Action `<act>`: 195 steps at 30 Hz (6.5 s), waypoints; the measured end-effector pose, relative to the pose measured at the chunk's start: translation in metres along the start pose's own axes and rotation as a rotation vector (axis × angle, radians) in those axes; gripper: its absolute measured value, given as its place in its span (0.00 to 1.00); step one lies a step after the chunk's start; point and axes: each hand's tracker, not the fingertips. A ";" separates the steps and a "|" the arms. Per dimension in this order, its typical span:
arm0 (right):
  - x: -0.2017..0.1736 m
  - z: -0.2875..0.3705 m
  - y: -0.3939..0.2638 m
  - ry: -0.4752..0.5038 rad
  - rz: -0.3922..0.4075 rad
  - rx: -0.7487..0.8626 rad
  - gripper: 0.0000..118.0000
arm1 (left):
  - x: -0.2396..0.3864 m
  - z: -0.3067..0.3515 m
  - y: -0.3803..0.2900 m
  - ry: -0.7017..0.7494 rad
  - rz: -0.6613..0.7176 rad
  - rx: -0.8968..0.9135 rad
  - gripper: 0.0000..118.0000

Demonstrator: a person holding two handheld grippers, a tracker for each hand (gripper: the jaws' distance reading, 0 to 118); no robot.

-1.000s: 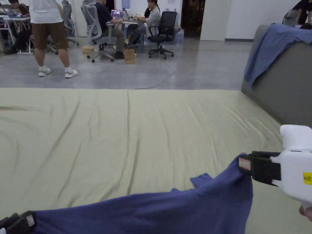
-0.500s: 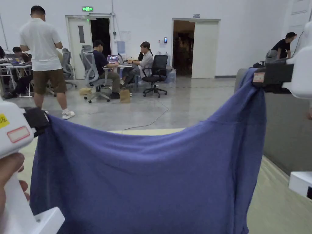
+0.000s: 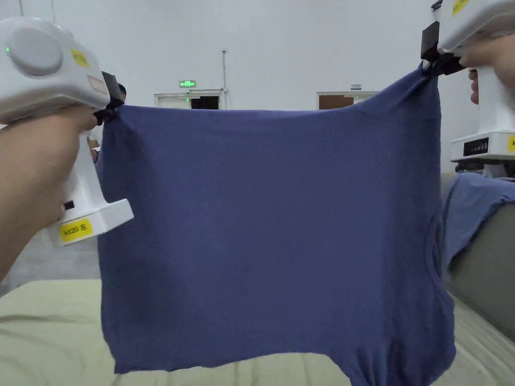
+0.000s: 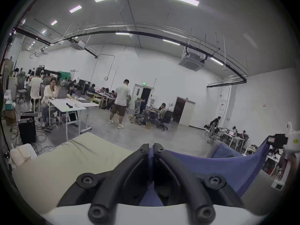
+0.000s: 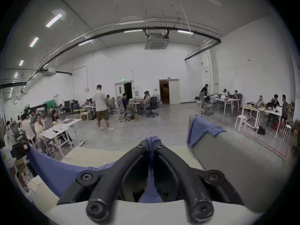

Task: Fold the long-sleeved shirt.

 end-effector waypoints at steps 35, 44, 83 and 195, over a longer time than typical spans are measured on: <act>0.048 -0.079 -0.459 0.054 0.137 -0.723 0.01 | -0.137 -0.067 -0.403 0.093 -0.236 -0.711 0.01; 0.055 0.144 -0.524 0.158 0.172 -0.815 0.01 | -0.163 0.140 -0.442 0.030 -0.335 -0.824 0.01; 0.083 0.266 -0.572 0.081 -0.061 -0.847 0.54 | -0.159 0.308 -0.466 0.054 -0.217 -0.809 0.00; 0.038 -0.082 -0.551 0.008 0.301 -0.778 0.12 | -0.138 -0.050 -0.468 0.051 -0.290 -0.806 0.00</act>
